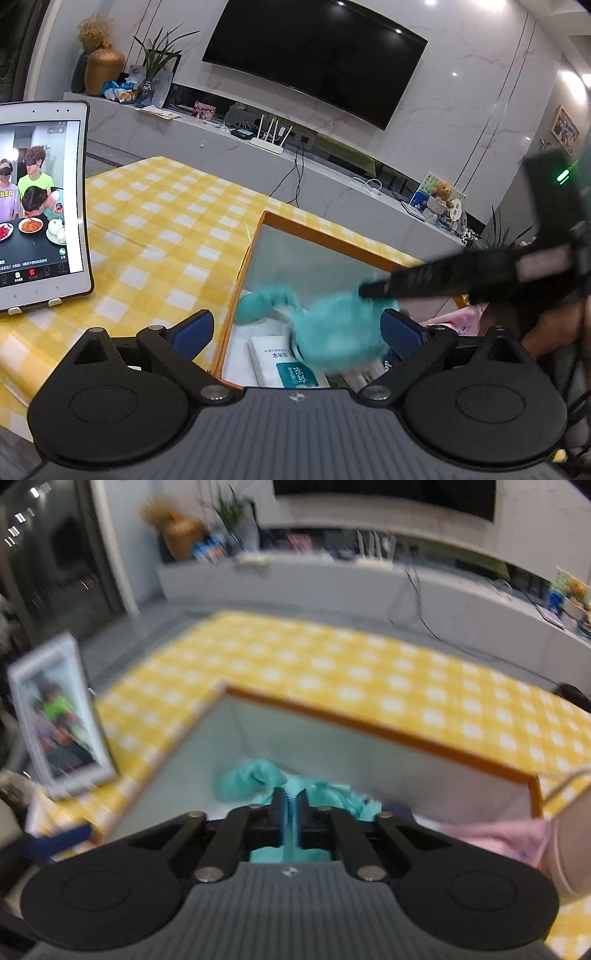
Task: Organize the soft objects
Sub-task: 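Lower the tissue pack into the box and open the left tool while the right tool lowers the plush, then open the right tool to release the teal plush into the box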
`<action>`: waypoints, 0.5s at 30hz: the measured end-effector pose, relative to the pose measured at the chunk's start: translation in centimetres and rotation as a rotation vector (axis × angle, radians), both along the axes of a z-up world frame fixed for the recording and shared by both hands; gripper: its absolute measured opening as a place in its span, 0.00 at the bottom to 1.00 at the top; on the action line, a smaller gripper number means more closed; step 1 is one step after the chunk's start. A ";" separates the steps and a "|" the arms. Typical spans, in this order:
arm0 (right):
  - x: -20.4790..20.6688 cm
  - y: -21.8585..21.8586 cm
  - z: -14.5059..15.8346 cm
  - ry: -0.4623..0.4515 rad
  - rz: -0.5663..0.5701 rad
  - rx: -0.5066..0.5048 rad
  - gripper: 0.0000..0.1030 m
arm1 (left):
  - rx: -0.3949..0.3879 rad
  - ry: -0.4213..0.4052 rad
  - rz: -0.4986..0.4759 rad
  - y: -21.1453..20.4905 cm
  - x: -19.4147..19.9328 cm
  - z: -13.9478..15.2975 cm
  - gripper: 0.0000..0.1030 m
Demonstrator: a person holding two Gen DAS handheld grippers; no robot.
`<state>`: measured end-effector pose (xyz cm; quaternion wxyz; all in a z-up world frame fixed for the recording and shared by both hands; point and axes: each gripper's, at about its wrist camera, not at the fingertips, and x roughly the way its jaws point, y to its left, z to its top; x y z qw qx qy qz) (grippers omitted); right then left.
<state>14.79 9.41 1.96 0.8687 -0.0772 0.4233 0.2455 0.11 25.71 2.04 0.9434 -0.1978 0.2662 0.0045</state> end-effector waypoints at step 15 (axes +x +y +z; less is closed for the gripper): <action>-1.5 -2.8 1.6 0.053 -0.020 0.085 0.86 | -0.008 -0.002 -0.015 0.0 0.1 -0.1 1.00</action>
